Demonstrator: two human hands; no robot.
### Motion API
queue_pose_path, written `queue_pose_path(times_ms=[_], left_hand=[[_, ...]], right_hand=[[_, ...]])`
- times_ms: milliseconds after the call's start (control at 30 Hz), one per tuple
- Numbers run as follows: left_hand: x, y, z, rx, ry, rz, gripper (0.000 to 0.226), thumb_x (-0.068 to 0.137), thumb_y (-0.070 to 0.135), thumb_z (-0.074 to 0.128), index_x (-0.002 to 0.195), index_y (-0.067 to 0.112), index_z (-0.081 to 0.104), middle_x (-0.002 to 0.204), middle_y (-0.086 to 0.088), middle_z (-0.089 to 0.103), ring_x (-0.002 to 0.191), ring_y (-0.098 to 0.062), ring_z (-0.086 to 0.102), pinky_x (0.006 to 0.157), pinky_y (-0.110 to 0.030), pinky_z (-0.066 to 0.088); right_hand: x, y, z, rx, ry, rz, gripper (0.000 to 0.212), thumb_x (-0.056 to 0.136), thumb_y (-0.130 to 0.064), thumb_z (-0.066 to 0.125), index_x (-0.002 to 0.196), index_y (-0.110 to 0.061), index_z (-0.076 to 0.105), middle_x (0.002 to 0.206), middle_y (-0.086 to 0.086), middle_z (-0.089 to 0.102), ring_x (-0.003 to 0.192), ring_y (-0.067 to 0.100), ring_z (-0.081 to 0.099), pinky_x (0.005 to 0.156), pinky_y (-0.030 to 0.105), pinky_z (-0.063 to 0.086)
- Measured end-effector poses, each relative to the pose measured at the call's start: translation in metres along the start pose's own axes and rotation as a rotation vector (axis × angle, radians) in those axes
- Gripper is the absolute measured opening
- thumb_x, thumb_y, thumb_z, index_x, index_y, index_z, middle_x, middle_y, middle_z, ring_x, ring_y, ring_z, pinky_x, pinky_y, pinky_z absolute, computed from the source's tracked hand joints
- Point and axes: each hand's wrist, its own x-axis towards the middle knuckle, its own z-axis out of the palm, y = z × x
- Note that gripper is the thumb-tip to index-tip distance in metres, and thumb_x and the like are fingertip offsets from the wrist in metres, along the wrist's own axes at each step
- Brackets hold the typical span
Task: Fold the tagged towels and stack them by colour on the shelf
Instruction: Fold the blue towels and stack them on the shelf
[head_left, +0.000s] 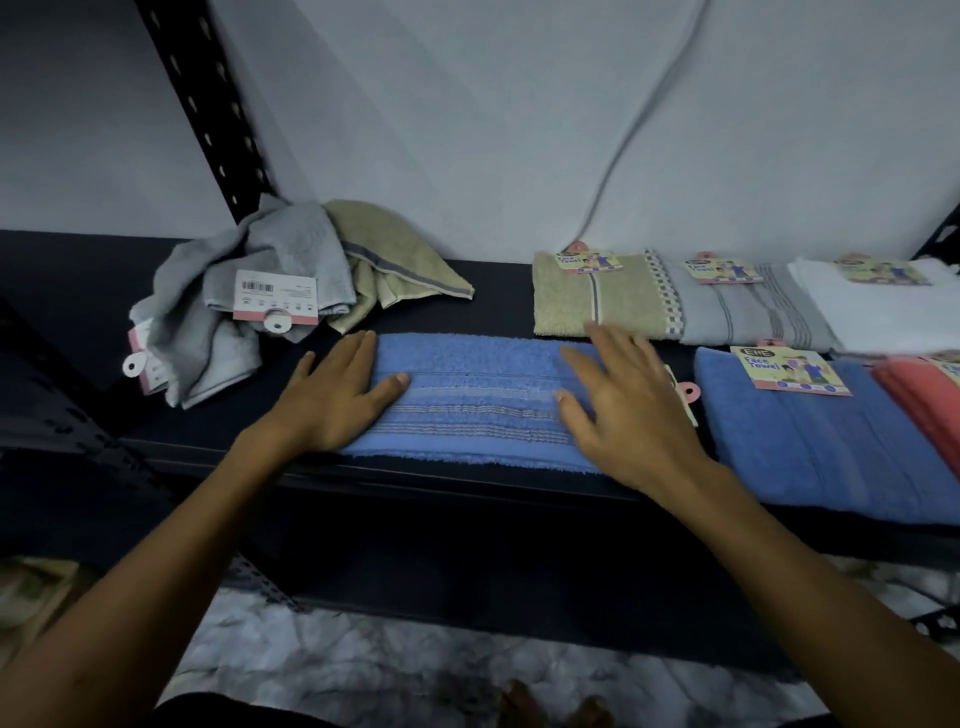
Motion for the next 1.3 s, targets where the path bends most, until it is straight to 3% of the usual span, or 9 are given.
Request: queue_pose_path(times_ms=[67,167,333,467,600,733,867,1067,1300], left_hand=[[-0.011,0.003,0.002,-0.041,0.054,-0.053,0.080,0.098,0.064,0.023,0.157,0.015,0.005,0.165,0.000,0.005,0.151,-0.014,0.006,0.122,-0.046,0.002],[-0.038,0.010,0.008,-0.251,0.258,-0.114,0.074,0.099,0.055,0.039,0.157,0.015,0.016,0.159,-0.006,0.029,0.144,-0.023,0.030,0.118,-0.046,0.020],[-0.084,0.041,0.022,-0.904,0.637,-0.143,0.059,0.094,0.012,0.059,0.146,0.027,0.034,0.129,0.005,0.055,0.109,-0.009,0.058,0.088,-0.031,0.048],[-0.109,0.057,0.031,-1.195,0.786,-0.194,0.065,0.087,-0.005,0.060,0.138,0.030,0.039,0.123,-0.001,0.057,0.086,-0.014,0.067,0.066,-0.028,0.054],[-0.133,0.067,0.042,-1.403,0.718,-0.243,0.072,0.084,-0.015,0.058,0.135,0.032,0.039,0.105,-0.005,0.058,0.064,-0.004,0.060,0.056,-0.017,0.050],[-0.149,0.067,0.065,-1.484,0.517,-0.247,0.084,0.079,-0.018,0.056,0.133,0.045,0.043,0.097,-0.013,0.063,0.070,-0.011,0.060,0.056,-0.023,0.049],[-0.160,0.072,0.088,-1.518,0.305,-0.131,0.051,0.073,0.005,0.062,0.114,0.033,0.066,0.097,-0.011,0.068,0.084,-0.019,0.063,0.070,-0.035,0.049],[-0.158,0.068,0.106,-1.542,0.100,0.032,0.036,0.070,0.036,0.071,0.103,0.021,0.076,0.101,-0.010,0.067,0.095,-0.020,0.059,0.087,-0.038,0.043],[-0.129,0.096,0.095,-1.490,0.096,0.293,0.029,0.079,0.007,0.065,0.103,0.018,0.076,0.104,0.004,0.074,0.096,-0.004,0.066,0.079,-0.015,0.049]], right_hand=[[-0.009,-0.006,0.002,0.039,0.410,-0.017,0.036,0.092,-0.022,0.051,0.117,-0.002,0.066,0.118,0.019,0.062,0.107,0.037,0.057,0.092,0.048,0.045],[-0.038,-0.031,0.003,0.221,0.584,0.075,0.026,0.091,-0.014,0.057,0.111,-0.003,0.070,0.082,0.007,0.059,0.076,0.024,0.055,0.073,0.038,0.046],[-0.096,-0.079,0.011,0.670,0.347,0.385,0.034,0.096,-0.035,0.058,0.126,-0.019,0.065,0.048,-0.008,0.051,0.044,0.008,0.051,0.050,0.030,0.048],[-0.111,-0.100,0.013,1.211,0.073,0.608,0.054,0.090,-0.037,0.059,0.141,-0.042,0.042,0.080,0.000,0.073,0.062,0.016,0.069,0.056,0.029,0.055],[-0.115,-0.107,0.013,1.393,0.171,0.576,0.060,0.090,-0.022,0.062,0.143,-0.036,0.038,0.096,-0.002,0.073,0.097,0.011,0.069,0.086,0.031,0.057],[-0.118,-0.111,0.018,1.446,0.244,0.570,0.063,0.088,-0.012,0.068,0.139,-0.039,0.041,0.127,0.005,0.063,0.110,0.011,0.065,0.088,0.026,0.055],[-0.127,-0.099,0.024,1.351,0.288,0.541,0.067,0.092,0.000,0.062,0.140,-0.042,0.041,0.139,-0.003,0.053,0.119,0.012,0.060,0.092,0.036,0.056],[-0.146,-0.059,0.015,1.318,0.197,0.484,0.065,0.089,0.014,0.055,0.128,-0.038,0.047,0.117,-0.020,0.064,0.098,0.008,0.067,0.074,0.032,0.059],[-0.156,-0.032,0.007,1.303,0.154,0.454,0.043,0.090,0.000,0.061,0.122,-0.029,0.063,0.112,-0.003,0.072,0.102,0.017,0.068,0.081,0.033,0.057]])
